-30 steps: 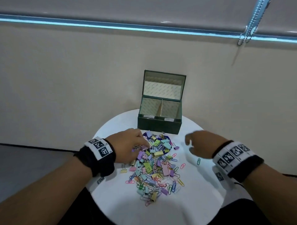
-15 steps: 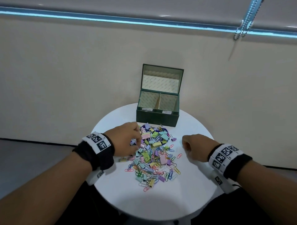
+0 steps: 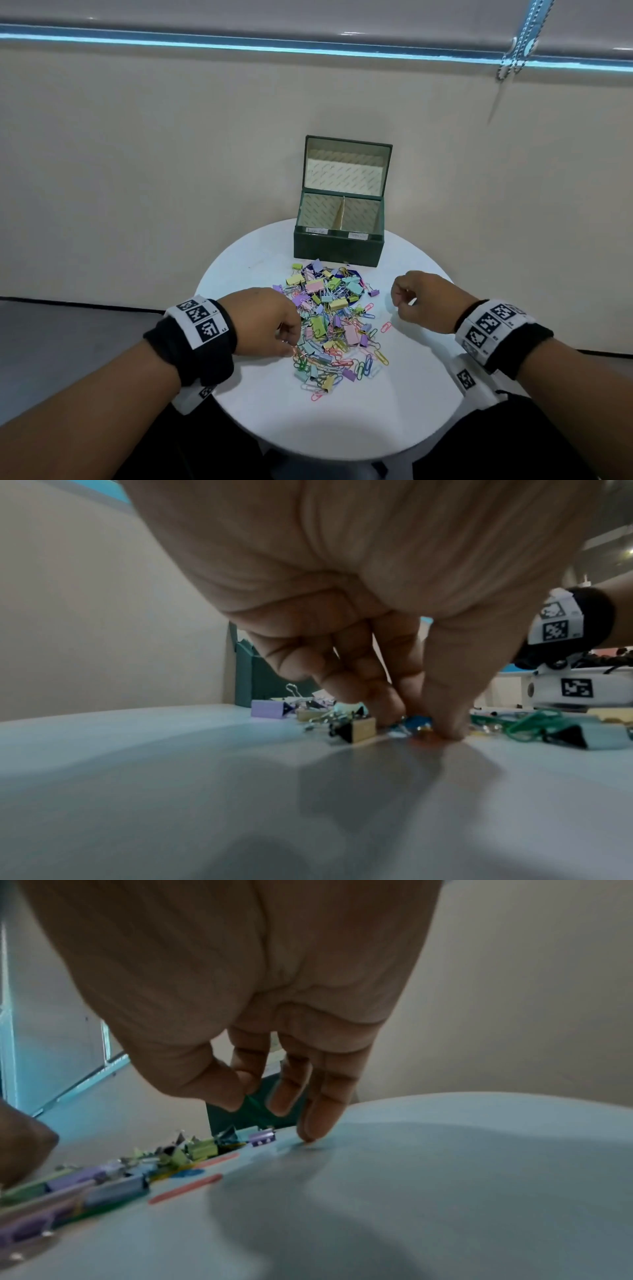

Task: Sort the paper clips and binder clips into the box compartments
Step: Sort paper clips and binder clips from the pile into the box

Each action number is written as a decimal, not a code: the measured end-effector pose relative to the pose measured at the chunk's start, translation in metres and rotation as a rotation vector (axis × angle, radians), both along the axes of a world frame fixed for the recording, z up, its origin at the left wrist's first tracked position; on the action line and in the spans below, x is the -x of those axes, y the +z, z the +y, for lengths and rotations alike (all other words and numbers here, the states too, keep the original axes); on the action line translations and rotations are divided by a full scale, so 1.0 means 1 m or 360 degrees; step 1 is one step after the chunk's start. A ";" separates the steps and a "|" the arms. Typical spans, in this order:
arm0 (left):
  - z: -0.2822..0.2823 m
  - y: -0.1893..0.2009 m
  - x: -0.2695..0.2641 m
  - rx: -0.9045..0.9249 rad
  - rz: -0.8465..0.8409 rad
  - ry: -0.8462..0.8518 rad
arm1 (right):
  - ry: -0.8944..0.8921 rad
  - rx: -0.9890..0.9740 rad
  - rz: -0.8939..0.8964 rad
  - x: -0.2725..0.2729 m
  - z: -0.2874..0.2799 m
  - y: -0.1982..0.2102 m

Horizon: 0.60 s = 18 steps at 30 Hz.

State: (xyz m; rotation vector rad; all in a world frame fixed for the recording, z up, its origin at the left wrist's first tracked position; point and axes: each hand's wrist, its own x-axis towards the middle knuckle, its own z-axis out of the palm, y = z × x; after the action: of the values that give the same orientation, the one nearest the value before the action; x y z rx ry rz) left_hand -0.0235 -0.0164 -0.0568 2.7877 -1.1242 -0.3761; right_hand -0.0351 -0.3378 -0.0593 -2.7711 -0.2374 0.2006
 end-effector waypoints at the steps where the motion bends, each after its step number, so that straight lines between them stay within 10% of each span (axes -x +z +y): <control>1: -0.001 0.000 -0.001 0.0022 -0.0022 -0.0015 | 0.0004 -0.0073 -0.0013 0.003 0.001 0.002; 10: 0.003 0.005 -0.007 0.0355 -0.0006 0.0079 | 0.0658 0.0311 0.0144 0.056 0.038 0.004; 18: 0.015 0.020 -0.026 0.1162 0.1161 0.0824 | 0.0698 0.0322 -0.0082 0.055 0.046 -0.011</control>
State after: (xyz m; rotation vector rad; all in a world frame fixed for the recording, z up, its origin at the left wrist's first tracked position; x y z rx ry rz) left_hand 0.0020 -0.0018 -0.0365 1.9126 -0.2612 -0.6686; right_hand -0.0901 -0.2921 -0.0704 -2.8871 -0.8841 0.2744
